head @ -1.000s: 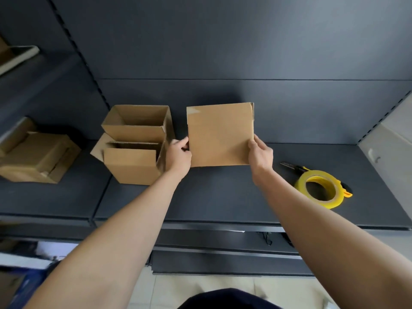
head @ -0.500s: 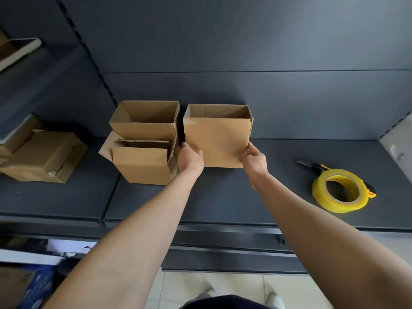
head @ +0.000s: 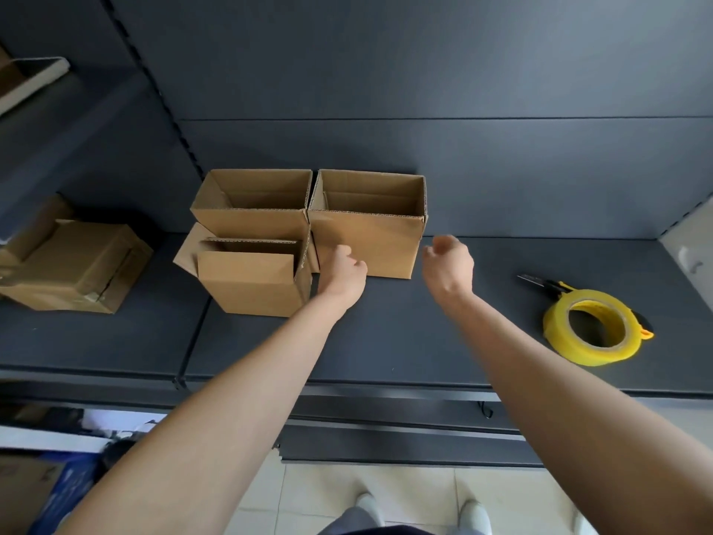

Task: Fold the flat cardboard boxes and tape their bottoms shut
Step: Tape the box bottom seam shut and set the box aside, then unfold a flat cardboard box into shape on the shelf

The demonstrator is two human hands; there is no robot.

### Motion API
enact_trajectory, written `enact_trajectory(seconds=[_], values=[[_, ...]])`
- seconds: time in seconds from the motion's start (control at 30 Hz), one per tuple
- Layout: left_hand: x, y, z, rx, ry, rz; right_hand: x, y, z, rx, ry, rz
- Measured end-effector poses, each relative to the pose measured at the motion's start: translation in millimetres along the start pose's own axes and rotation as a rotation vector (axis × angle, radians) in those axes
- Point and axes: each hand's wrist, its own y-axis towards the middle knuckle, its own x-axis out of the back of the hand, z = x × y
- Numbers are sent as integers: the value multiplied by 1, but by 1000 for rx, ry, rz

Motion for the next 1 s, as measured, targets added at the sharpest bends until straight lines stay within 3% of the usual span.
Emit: enact_trajectory(seconds=[0.07, 0.23, 0.37, 0.47, 0.67, 1.0], values=[[8, -10, -9, -109, 42, -1, 9, -7, 11, 149, -151, 18], [39, -49, -33, -387, 315, -94, 40, -31, 45, 518, -825, 190], [66, -102, -42, -477, 611, -230, 64, -65, 74, 759, -1034, 237], [84, -154, -40, -449, 795, -371, 75, -101, 87, 940, -1151, 266], [111, -265, -20, -217, 1033, -517, 79, -189, 103, 1284, -1098, 391], [138, -440, 70, 134, 1114, -615, 42, -365, 92, 1768, -882, 679]])
